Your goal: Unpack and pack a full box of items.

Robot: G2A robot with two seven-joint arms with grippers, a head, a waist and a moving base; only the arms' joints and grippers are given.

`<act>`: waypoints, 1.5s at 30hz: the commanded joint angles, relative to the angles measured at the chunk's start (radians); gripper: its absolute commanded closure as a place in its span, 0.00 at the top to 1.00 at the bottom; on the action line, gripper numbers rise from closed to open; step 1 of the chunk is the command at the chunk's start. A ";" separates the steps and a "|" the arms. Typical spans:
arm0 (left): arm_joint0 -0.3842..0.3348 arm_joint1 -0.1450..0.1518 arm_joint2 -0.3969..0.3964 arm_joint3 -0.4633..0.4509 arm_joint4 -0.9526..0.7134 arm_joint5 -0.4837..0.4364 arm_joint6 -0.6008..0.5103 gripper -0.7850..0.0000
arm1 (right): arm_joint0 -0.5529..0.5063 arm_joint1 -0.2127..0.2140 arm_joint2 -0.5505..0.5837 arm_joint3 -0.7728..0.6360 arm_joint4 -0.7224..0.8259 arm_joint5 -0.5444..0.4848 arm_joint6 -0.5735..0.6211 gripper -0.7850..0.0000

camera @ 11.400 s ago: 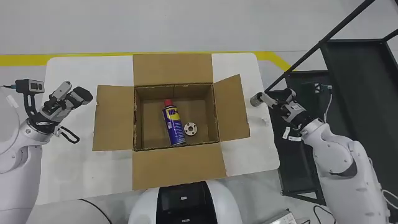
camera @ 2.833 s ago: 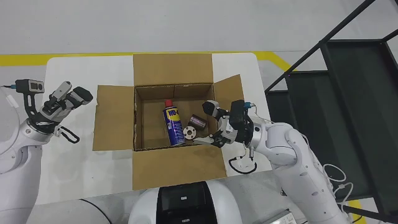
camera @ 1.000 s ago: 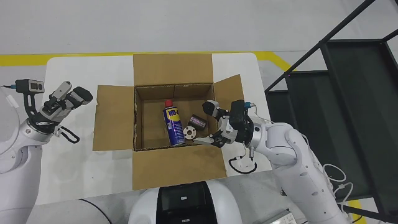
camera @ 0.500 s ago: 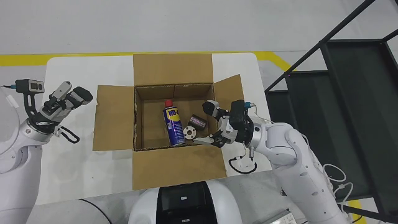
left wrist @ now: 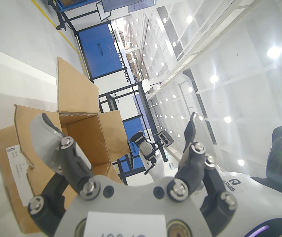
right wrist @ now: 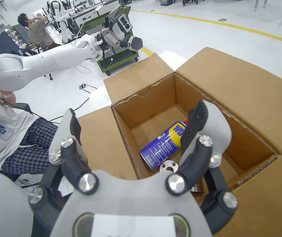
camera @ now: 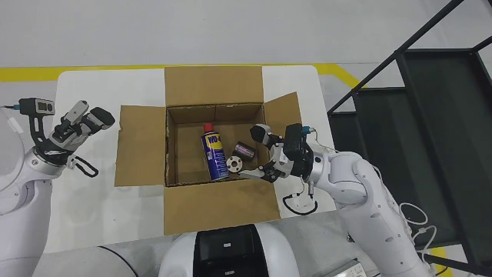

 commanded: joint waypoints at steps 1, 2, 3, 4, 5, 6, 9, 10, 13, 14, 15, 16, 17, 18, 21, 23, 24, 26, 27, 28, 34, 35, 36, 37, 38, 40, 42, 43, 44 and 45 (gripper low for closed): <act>0.001 0.000 0.000 -0.001 0.002 0.002 0.005 1.00 | 0.001 0.000 0.000 -0.002 -0.004 0.005 0.003 1.00; 0.003 0.000 0.000 -0.005 0.011 0.006 0.014 1.00 | 0.003 0.001 -0.003 -0.010 -0.016 0.014 0.011 1.00; 0.007 0.000 0.002 -0.012 0.024 0.012 0.015 1.00 | 0.005 0.001 -0.014 -0.022 -0.020 0.013 0.023 1.00; 0.009 0.000 0.002 -0.011 0.024 0.020 0.011 1.00 | 0.009 0.002 -0.026 -0.026 0.004 -0.002 0.025 1.00; 0.008 0.001 -0.003 -0.004 0.033 0.022 0.010 1.00 | 0.014 0.003 -0.033 -0.023 0.034 -0.022 0.035 1.00; 0.006 0.002 -0.009 0.005 0.050 0.014 0.017 1.00 | 0.020 0.006 -0.032 -0.018 0.065 -0.042 0.049 1.00; -0.003 0.003 -0.019 0.037 0.116 -0.014 0.053 1.00 | 0.025 0.018 -0.008 -0.019 0.173 -0.075 0.097 1.00; -0.004 0.003 -0.019 0.043 0.147 -0.024 0.070 1.00 | 0.024 0.023 0.004 -0.021 0.213 -0.082 0.121 1.00; -0.011 0.003 -0.007 0.064 0.236 -0.029 0.117 1.00 | 0.014 0.041 0.047 -0.041 0.329 -0.085 0.203 1.00; -0.016 0.002 0.004 0.071 0.270 -0.024 0.129 1.00 | 0.010 0.048 0.068 -0.047 0.366 -0.078 0.228 1.00; -0.023 0.001 0.018 0.080 0.303 -0.016 0.137 1.00 | 0.005 0.054 0.093 -0.052 0.399 -0.066 0.252 1.00; -0.032 -0.001 0.035 0.089 0.329 -0.012 0.142 1.00 | -0.002 0.060 0.122 -0.052 0.429 -0.046 0.271 1.00; -0.042 -0.003 0.052 0.102 0.342 -0.011 0.148 1.00 | -0.009 0.065 0.153 -0.051 0.454 -0.019 0.282 1.00; -0.053 -0.006 0.070 0.116 0.347 -0.010 0.150 1.00 | -0.017 0.070 0.182 -0.051 0.473 0.001 0.291 1.00; -0.086 -0.014 0.116 0.160 0.350 -0.020 0.141 1.00 | -0.043 0.080 0.254 -0.028 0.531 0.028 0.292 1.00; -0.102 -0.020 0.144 0.176 0.270 -0.045 0.087 1.00 | -0.055 0.084 0.293 0.005 0.550 0.054 0.281 1.00; -0.107 -0.023 0.152 0.182 0.209 -0.058 0.041 1.00 | -0.059 0.085 0.308 0.028 0.562 0.065 0.269 1.00; -0.120 -0.022 0.148 0.197 0.135 -0.086 -0.027 1.00 | -0.064 0.087 0.337 0.068 0.548 0.099 0.247 1.00; -0.122 -0.023 0.148 0.196 0.087 -0.094 -0.061 1.00 | -0.067 0.087 0.342 0.085 0.546 0.109 0.235 1.00; -0.125 -0.024 0.147 0.193 0.034 -0.096 -0.098 1.00 | -0.068 0.087 0.342 0.104 0.547 0.116 0.229 1.00; -0.183 -0.028 0.180 0.178 -0.105 -0.058 -0.287 1.00 | -0.057 0.089 0.293 0.184 0.535 0.174 0.267 1.00; -0.199 -0.030 0.197 0.177 -0.104 -0.053 -0.299 1.00 | -0.055 0.089 0.281 0.194 0.544 0.172 0.275 1.00; -0.217 -0.034 0.216 0.180 -0.100 -0.046 -0.305 1.00 | -0.054 0.089 0.265 0.201 0.556 0.163 0.284 1.00; -0.237 -0.038 0.238 0.185 -0.094 -0.038 -0.310 1.00 | -0.052 0.089 0.250 0.204 0.567 0.148 0.295 1.00; -0.257 -0.043 0.261 0.195 -0.088 -0.030 -0.307 1.00 | -0.053 0.089 0.236 0.204 0.585 0.131 0.302 1.00; -0.296 -0.054 0.314 0.212 -0.071 -0.021 -0.309 1.00 | -0.057 0.088 0.201 0.193 0.644 0.078 0.321 1.00; -0.331 -0.066 0.362 0.234 -0.058 -0.019 -0.307 1.00 | -0.056 0.089 0.171 0.179 0.677 0.047 0.349 1.00; -0.345 -0.072 0.385 0.244 -0.055 -0.018 -0.310 1.00 | -0.052 0.090 0.153 0.167 0.686 0.034 0.368 1.00; -0.356 -0.077 0.404 0.255 -0.054 -0.019 -0.311 1.00 | -0.047 0.090 0.134 0.159 0.694 0.027 0.382 1.00; -0.366 -0.082 0.421 0.265 -0.048 -0.022 -0.310 1.00 | -0.040 0.090 0.113 0.151 0.696 0.023 0.395 1.00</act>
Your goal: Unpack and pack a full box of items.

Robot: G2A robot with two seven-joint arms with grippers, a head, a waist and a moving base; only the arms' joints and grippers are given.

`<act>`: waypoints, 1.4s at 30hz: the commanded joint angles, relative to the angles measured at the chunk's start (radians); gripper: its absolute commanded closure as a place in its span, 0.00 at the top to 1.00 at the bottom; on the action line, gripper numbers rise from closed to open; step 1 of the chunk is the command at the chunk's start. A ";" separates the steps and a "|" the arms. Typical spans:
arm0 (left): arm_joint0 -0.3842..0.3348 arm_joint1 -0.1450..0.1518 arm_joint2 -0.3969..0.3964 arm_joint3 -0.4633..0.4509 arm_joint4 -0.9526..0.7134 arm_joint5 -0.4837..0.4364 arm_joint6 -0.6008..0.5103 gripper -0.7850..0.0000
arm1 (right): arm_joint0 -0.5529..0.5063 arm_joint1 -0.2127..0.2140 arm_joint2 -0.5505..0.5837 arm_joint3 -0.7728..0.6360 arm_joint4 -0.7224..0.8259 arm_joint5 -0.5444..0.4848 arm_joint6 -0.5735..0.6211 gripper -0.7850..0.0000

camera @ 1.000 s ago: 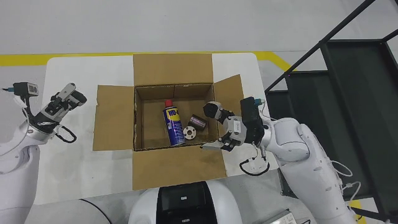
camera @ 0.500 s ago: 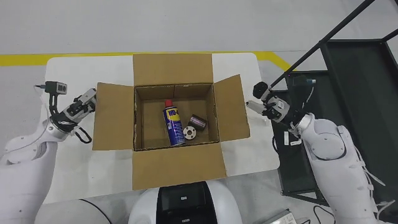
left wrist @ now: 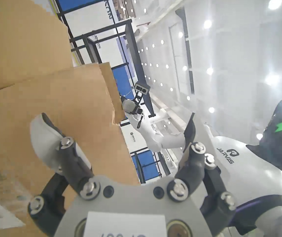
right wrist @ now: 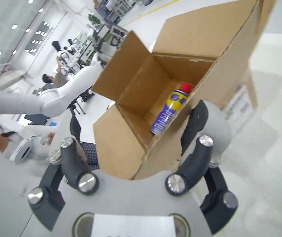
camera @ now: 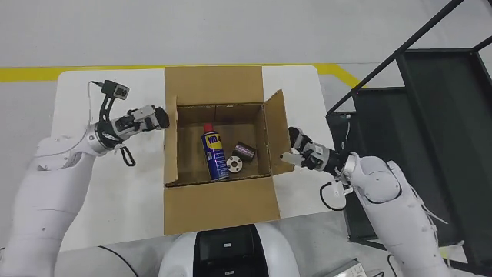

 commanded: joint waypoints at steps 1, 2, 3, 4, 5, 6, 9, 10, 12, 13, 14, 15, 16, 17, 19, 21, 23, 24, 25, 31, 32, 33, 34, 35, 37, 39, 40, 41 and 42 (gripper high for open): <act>-0.017 -0.009 0.034 0.019 0.006 -0.008 0.001 1.00 | 0.015 -0.001 -0.044 -0.015 0.003 -0.006 0.026 1.00; -0.024 -0.013 0.047 0.028 0.013 -0.012 0.002 1.00 | 0.026 -0.002 -0.072 -0.018 0.000 -0.004 0.042 1.00; -0.031 -0.016 0.057 0.038 0.021 -0.016 0.007 1.00 | 0.041 -0.003 -0.099 -0.017 -0.010 0.003 0.056 1.00; -0.036 -0.019 0.066 0.045 0.027 -0.020 0.011 1.00 | 0.058 -0.006 -0.124 -0.009 -0.017 0.014 0.058 1.00; -0.040 -0.021 0.074 0.050 0.033 -0.024 0.011 1.00 | 0.077 -0.008 -0.150 0.003 -0.034 0.030 0.062 1.00; -0.044 -0.023 0.080 0.056 0.042 -0.028 0.012 1.00 | 0.098 -0.011 -0.174 0.016 -0.054 0.044 0.061 1.00; -0.048 -0.025 0.089 0.063 0.075 -0.044 0.026 1.00 | 0.147 -0.021 -0.240 0.050 -0.106 0.074 0.043 1.00; -0.048 -0.025 0.090 0.065 0.087 -0.047 0.031 1.00 | 0.159 -0.023 -0.256 0.058 -0.118 0.079 0.035 1.00; -0.047 -0.024 0.088 0.066 0.114 -0.052 0.045 1.00 | 0.176 -0.026 -0.278 0.068 -0.151 0.094 0.024 1.00; -0.046 -0.023 0.087 0.066 0.133 -0.053 0.055 1.00 | 0.181 -0.027 -0.284 0.072 -0.165 0.102 0.018 1.00; -0.045 -0.022 0.087 0.063 0.148 -0.055 0.065 1.00 | 0.185 -0.027 -0.291 0.073 -0.183 0.111 0.016 1.00; -0.043 -0.022 0.087 0.059 0.157 -0.057 0.073 1.00 | 0.188 -0.028 -0.299 0.073 -0.195 0.119 0.012 1.00; -0.040 -0.022 0.087 0.054 0.165 -0.058 0.078 1.00 | 0.190 -0.028 -0.305 0.073 -0.204 0.126 0.010 1.00; -0.038 -0.022 0.087 0.049 0.170 -0.060 0.082 1.00 | 0.192 -0.028 -0.311 0.073 -0.214 0.132 0.010 1.00; -0.033 -0.021 0.083 0.040 0.181 -0.063 0.089 1.00 | 0.196 -0.028 -0.318 0.072 -0.236 0.149 0.009 1.00; -0.030 -0.018 0.078 0.034 0.203 -0.063 0.103 1.00 | 0.198 -0.028 -0.326 0.070 -0.253 0.164 0.004 1.00; -0.023 -0.017 0.076 0.025 0.212 -0.061 0.112 1.00 | 0.201 -0.029 -0.338 0.073 -0.266 0.175 0.005 1.00; -0.022 -0.016 0.073 0.022 0.221 -0.060 0.117 1.00 | 0.205 -0.029 -0.344 0.075 -0.273 0.183 0.007 1.00; -0.020 -0.015 0.071 0.018 0.230 -0.060 0.124 1.00 | 0.209 -0.029 -0.349 0.076 -0.281 0.190 0.008 1.00; 0.005 -0.008 0.041 -0.020 0.183 -0.057 0.110 1.00 | 0.182 -0.020 -0.323 0.019 -0.228 0.115 -0.026 1.00; 0.008 -0.006 0.033 -0.026 0.169 -0.057 0.102 1.00 | 0.166 -0.015 -0.305 0.003 -0.209 0.088 -0.020 1.00; 0.013 -0.004 0.023 -0.032 0.154 -0.058 0.098 1.00 | 0.148 -0.008 -0.283 -0.014 -0.192 0.068 -0.007 1.00; 0.018 -0.002 0.013 -0.039 0.140 -0.061 0.092 1.00 | 0.126 -0.001 -0.258 -0.030 -0.176 0.051 0.006 1.00; 0.023 0.000 0.002 -0.046 0.129 -0.064 0.088 1.00 | 0.102 0.007 -0.228 -0.045 -0.160 0.035 0.020 1.00; 0.035 0.005 -0.021 -0.061 0.106 -0.068 0.081 1.00 | 0.048 0.023 -0.162 -0.060 -0.135 0.014 0.045 1.00; 0.048 0.010 -0.045 -0.073 0.093 -0.072 0.084 1.00 | -0.010 0.037 -0.087 -0.066 -0.131 0.016 0.058 1.00; 0.055 0.012 -0.055 -0.078 0.088 -0.072 0.087 1.00 | -0.041 0.042 -0.056 -0.068 -0.118 0.014 0.056 1.00; 0.060 0.014 -0.064 -0.083 0.085 -0.072 0.090 1.00 | -0.070 0.047 -0.029 -0.065 -0.100 0.003 0.056 1.00; 0.066 0.015 -0.073 -0.086 0.085 -0.072 0.095 1.00 | -0.097 0.052 -0.004 -0.057 -0.084 -0.003 0.057 1.00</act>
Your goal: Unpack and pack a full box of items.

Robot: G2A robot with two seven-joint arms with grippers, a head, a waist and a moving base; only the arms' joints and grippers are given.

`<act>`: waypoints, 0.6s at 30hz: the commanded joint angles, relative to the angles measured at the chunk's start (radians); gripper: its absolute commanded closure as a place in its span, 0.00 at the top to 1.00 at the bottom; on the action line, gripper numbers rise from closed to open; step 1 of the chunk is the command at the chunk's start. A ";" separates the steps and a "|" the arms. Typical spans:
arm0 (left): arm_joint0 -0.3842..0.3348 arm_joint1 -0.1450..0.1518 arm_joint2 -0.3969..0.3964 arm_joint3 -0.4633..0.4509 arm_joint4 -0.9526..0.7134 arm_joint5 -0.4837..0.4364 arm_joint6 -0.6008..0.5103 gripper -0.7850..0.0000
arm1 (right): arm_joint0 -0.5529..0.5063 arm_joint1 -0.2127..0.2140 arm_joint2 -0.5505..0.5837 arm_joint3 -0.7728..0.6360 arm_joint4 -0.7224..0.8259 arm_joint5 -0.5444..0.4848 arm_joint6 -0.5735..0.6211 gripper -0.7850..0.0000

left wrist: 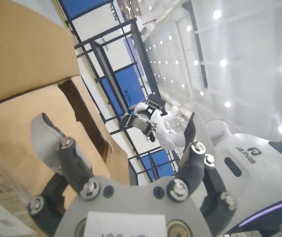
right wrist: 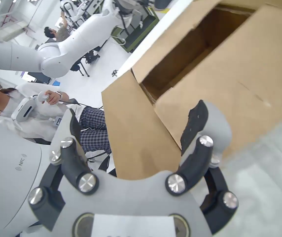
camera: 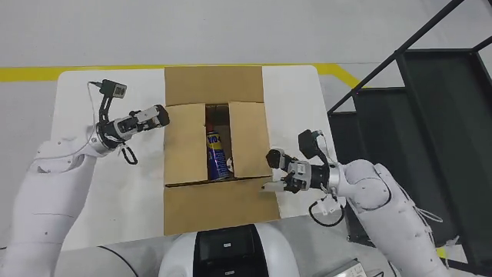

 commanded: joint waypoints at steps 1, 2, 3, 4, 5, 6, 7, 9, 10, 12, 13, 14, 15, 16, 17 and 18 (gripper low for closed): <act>0.011 0.003 -0.016 -0.006 0.001 0.000 0.011 1.00 | -0.053 0.009 0.052 0.012 0.021 -0.011 0.008 1.00; 0.015 0.005 -0.022 -0.008 0.003 0.002 0.015 1.00 | -0.075 0.013 0.071 0.018 0.022 -0.010 0.014 1.00; 0.019 0.006 -0.029 -0.009 0.006 0.002 0.021 1.00 | -0.095 0.016 0.083 0.023 0.025 -0.010 0.020 1.00; 0.023 0.007 -0.035 -0.009 0.008 0.002 0.029 1.00 | -0.113 0.018 0.086 0.029 0.030 -0.011 0.031 1.00; 0.026 0.008 -0.040 -0.010 0.010 0.002 0.035 1.00 | -0.125 0.021 0.087 0.038 0.029 -0.009 0.044 1.00; 0.029 0.009 -0.045 -0.010 0.013 0.000 0.043 1.00 | -0.134 0.023 0.084 0.047 0.025 -0.004 0.056 1.00; 0.031 0.009 -0.050 -0.010 0.017 -0.002 0.051 1.00 | -0.140 0.024 0.075 0.053 0.028 -0.007 0.065 1.00; 0.035 0.010 -0.057 -0.009 0.021 -0.003 0.066 1.00 | -0.144 0.026 0.050 0.072 0.032 -0.010 0.085 1.00; 0.037 0.011 -0.060 -0.007 0.024 -0.002 0.073 1.00 | -0.142 0.026 0.034 0.081 0.031 -0.012 0.096 1.00; 0.039 0.011 -0.065 -0.007 0.031 -0.003 0.085 1.00 | -0.133 0.026 -0.004 0.095 0.043 -0.027 0.118 1.00; 0.040 0.012 -0.066 -0.007 0.033 -0.002 0.089 1.00 | -0.127 0.027 -0.022 0.104 0.048 -0.035 0.130 1.00; 0.040 0.012 -0.068 -0.008 0.037 -0.003 0.094 1.00 | -0.119 0.027 -0.035 0.111 0.052 -0.040 0.137 1.00; 0.042 0.012 -0.070 -0.008 0.039 -0.003 0.100 1.00 | -0.113 0.027 -0.050 0.117 0.061 -0.046 0.142 1.00; 0.042 0.012 -0.071 -0.009 0.044 -0.003 0.105 1.00 | -0.106 0.028 -0.066 0.121 0.070 -0.055 0.153 1.00; 0.043 0.012 -0.072 -0.010 0.046 -0.003 0.110 1.00 | -0.098 0.029 -0.081 0.125 0.084 -0.068 0.163 1.00; 0.043 0.012 -0.073 -0.011 0.050 -0.003 0.115 1.00 | -0.091 0.030 -0.098 0.124 0.099 -0.071 0.161 1.00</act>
